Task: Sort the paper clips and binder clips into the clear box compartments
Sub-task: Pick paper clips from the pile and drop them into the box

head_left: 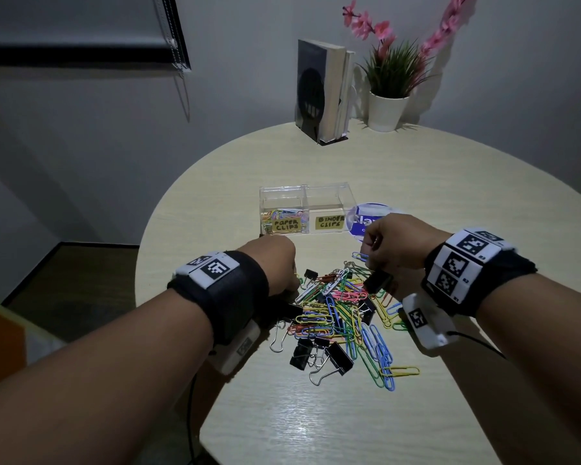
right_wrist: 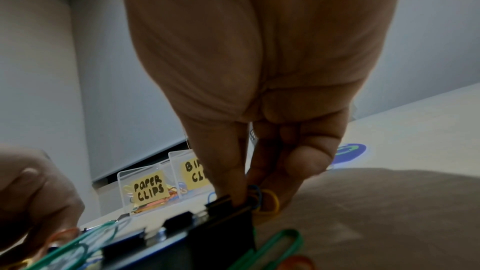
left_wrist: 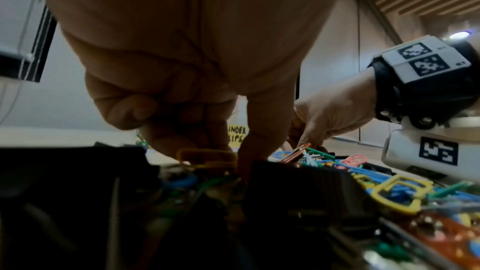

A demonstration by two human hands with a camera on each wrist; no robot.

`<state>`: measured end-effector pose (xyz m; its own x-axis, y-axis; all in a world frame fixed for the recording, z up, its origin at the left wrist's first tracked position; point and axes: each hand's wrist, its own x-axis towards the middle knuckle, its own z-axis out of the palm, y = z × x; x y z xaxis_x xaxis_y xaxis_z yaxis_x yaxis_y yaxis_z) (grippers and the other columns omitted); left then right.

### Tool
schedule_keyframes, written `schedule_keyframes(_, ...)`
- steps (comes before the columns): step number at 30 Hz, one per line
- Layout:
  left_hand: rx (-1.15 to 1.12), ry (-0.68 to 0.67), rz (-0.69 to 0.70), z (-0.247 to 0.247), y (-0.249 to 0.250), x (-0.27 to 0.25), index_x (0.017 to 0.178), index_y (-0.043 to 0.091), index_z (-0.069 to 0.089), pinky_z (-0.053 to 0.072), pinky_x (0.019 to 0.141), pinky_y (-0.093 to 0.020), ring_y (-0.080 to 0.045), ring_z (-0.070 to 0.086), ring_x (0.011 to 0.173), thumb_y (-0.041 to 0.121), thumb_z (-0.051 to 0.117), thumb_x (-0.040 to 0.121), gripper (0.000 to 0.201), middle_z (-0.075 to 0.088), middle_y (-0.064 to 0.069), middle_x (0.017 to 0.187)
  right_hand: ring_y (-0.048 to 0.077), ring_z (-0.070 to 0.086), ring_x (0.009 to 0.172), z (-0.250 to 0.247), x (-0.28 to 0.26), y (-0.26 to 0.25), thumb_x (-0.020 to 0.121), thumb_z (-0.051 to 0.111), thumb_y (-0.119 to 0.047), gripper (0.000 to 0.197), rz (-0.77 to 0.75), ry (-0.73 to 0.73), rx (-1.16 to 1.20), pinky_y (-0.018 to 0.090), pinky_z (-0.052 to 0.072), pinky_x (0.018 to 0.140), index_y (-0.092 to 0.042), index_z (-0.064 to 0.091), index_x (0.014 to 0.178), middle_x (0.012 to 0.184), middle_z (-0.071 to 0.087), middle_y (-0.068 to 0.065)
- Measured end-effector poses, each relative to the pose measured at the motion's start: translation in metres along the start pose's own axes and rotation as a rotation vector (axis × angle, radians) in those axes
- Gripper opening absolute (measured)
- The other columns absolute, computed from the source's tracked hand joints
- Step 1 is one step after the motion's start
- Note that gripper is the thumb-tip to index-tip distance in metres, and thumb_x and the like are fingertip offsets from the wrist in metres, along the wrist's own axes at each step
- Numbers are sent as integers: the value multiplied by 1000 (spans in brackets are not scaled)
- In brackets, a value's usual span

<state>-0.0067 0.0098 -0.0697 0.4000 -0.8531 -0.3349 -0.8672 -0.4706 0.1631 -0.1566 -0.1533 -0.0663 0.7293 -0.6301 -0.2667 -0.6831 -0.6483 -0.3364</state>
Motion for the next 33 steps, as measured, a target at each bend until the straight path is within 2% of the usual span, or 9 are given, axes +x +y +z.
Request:
schedule_keyframes(8, 35, 53, 30, -4, -1, 0, 90, 9, 77, 50, 67, -31, -26, 68, 85, 25, 64, 84, 22, 74, -8, 90, 8, 55, 59, -5, -3, 3, 69, 76, -8, 17, 2, 35, 66, 22, 39, 52, -21, 67, 66, 69, 67, -5)
schedule_keyframes(11, -137, 164, 9, -18, -15, 1, 70, 9, 73, 47, 63, -27, -21, 63, 68, 20, 64, 81, 19, 69, -6, 70, 5, 55, 43, -14, 1, -2, 71, 76, -6, 14, -22, 71, 178, 16, 42, 46, -18, 68, 69, 62, 68, -1)
schedule_keyframes(13, -306, 269, -13, -33, -25, 4, 63, 9, 69, 45, 61, -27, -20, 54, 62, 17, 63, 79, 19, 63, -8, 64, 7, 54, 41, -22, 6, -11, 69, 80, -7, 17, -49, 123, 262, 15, 43, 46, -15, 67, 76, 63, 69, 5)
schedule_keyframes(16, -506, 415, -32, -53, -39, 12, 74, 17, 76, 45, 66, -27, -16, 54, 61, 15, 66, 80, 13, 65, -3, 66, 18, 60, 55, -33, 17, -35, 70, 80, -7, 18, -131, 152, 371, 30, 50, 60, -11, 67, 82, 72, 74, 11)
schedule_keyframes(18, -580, 497, -67, -62, -45, 21, 80, 14, 80, 42, 65, -23, -14, 56, 60, 14, 67, 79, 13, 70, -3, 68, 15, 61, 56, -36, 26, -53, 73, 81, -10, 13, -168, 178, 379, 29, 51, 58, -10, 71, 81, 72, 74, 7)
schedule_keyframes(21, -597, 568, -104, -68, -47, 34, 81, 15, 80, 48, 69, -23, -19, 67, 74, 13, 67, 78, 14, 73, -2, 72, 11, 62, 58, -33, 42, -76, 74, 80, -9, 7, -189, 211, 412, 32, 56, 64, -10, 75, 79, 71, 73, 6)
schedule_keyframes(26, -497, 562, -123, -65, -42, 46, 92, 13, 80, 55, 87, -33, -23, 71, 89, 12, 64, 84, 19, 77, -6, 88, 12, 60, 62, -24, 59, -99, 78, 75, -14, 6, -184, 283, 338, 26, 49, 67, -13, 79, 83, 78, 74, 4)
schedule_keyframes(31, -513, 549, -92, -64, -42, 37, 97, 13, 78, 57, 78, -29, -22, 70, 71, 14, 61, 89, 19, 76, -7, 81, 14, 68, 88, -28, 50, -95, 85, 69, -20, 15, -218, 289, 321, 31, 53, 85, -18, 79, 96, 95, 76, 0)
schedule_keyframes(33, -457, 552, -40, -63, -39, 24, 95, 16, 79, 54, 78, -27, -18, 69, 74, 16, 63, 88, 17, 75, -2, 86, 12, 66, 85, -30, 34, -82, 83, 71, -16, 14, -231, 268, 358, 29, 52, 81, -16, 78, 96, 92, 75, -1)
